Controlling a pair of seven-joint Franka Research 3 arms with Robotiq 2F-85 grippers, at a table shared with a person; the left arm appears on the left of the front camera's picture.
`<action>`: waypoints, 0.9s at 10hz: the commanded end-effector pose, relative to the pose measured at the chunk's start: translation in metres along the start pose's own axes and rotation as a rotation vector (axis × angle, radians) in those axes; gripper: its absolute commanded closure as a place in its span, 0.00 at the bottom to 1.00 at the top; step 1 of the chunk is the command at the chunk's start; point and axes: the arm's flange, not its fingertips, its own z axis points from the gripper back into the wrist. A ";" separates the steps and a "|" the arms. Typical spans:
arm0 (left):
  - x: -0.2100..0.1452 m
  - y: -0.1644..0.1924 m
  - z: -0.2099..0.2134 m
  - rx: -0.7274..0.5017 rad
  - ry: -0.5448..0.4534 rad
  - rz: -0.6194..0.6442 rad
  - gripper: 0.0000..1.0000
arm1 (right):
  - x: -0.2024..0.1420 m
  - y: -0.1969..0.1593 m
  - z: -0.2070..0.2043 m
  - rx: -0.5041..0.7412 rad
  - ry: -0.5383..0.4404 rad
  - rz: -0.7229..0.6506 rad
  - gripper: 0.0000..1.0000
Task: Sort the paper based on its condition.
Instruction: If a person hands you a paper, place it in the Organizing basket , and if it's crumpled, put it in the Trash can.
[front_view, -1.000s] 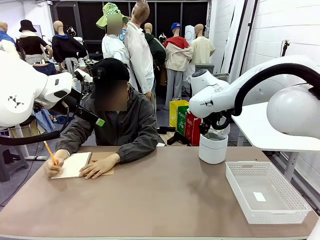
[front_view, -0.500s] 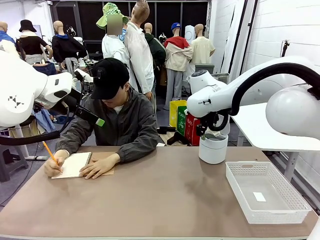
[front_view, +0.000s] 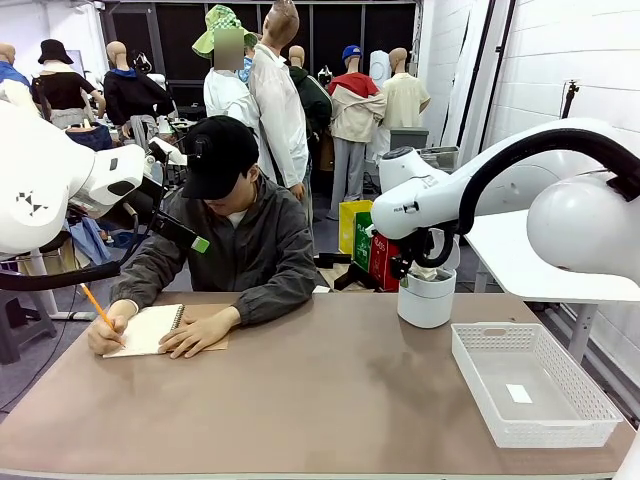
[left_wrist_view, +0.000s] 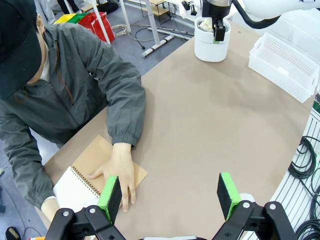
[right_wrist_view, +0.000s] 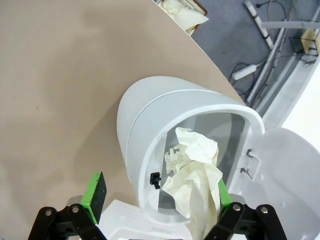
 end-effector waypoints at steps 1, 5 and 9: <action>0.000 0.001 0.001 -0.007 0.005 0.004 0.00 | 0.005 -0.007 -0.010 0.002 -0.011 0.015 0.00; 0.000 0.001 0.001 -0.007 0.005 0.004 0.00 | 0.010 0.001 -0.032 -0.005 0.006 0.055 0.00; 0.000 0.001 0.001 -0.007 0.005 0.004 0.00 | 0.007 0.007 -0.019 0.023 -0.008 0.059 0.00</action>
